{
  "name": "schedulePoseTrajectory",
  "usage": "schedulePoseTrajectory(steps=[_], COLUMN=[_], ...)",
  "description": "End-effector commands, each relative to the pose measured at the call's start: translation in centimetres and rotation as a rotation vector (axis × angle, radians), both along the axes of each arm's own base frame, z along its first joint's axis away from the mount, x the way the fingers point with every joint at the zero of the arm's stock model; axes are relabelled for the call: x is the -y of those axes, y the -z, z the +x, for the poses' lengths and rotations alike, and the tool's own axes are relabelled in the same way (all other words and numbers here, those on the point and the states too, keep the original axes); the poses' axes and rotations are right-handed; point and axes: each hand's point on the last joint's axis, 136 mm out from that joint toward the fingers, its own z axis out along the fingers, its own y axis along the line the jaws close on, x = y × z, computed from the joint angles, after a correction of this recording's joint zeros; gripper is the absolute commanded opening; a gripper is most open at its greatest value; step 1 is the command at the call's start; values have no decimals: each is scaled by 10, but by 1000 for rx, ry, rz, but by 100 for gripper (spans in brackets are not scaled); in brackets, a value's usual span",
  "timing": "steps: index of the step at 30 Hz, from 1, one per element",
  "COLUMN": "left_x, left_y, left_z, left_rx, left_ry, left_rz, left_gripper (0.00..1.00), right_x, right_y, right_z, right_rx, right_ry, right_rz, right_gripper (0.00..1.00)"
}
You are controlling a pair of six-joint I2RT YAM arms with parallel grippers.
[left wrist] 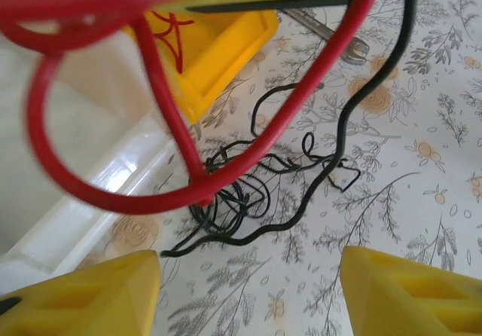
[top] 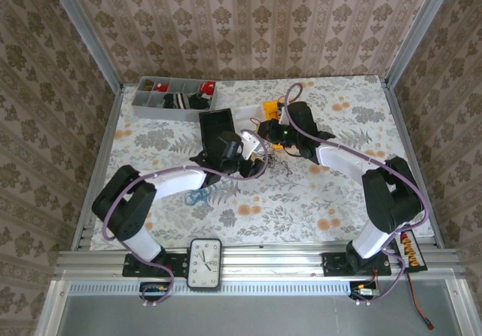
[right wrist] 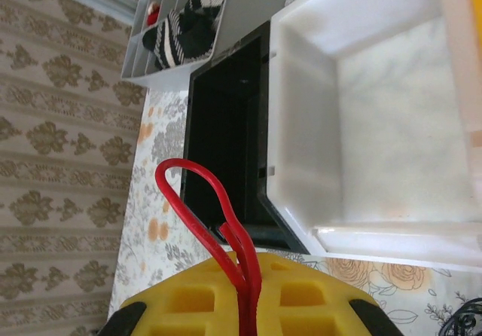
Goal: Untangle the cables
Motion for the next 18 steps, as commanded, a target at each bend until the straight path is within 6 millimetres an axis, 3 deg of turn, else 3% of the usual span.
schedulePoseTrajectory(steps=[1, 7, 14, 18], left_x=[30, 53, 53, 40], left_y=[-25, -26, -28, -29], left_z=[8, 21, 30, 31], left_rx=[64, 74, 77, 45], left_ry=[69, 64, 9, -17], left_rz=[-83, -141, -164, -185], left_gripper=[57, 35, 2, 0], right_x=[-2, 1, 14, 30], right_y=[-30, -29, -23, -15], right_z=[-3, -1, 3, 5], right_rx=[27, -13, -53, -75], right_ry=[2, 39, 103, 172], right_rz=[99, 178, 186, 160], right_gripper=[0, 0, 0, 0])
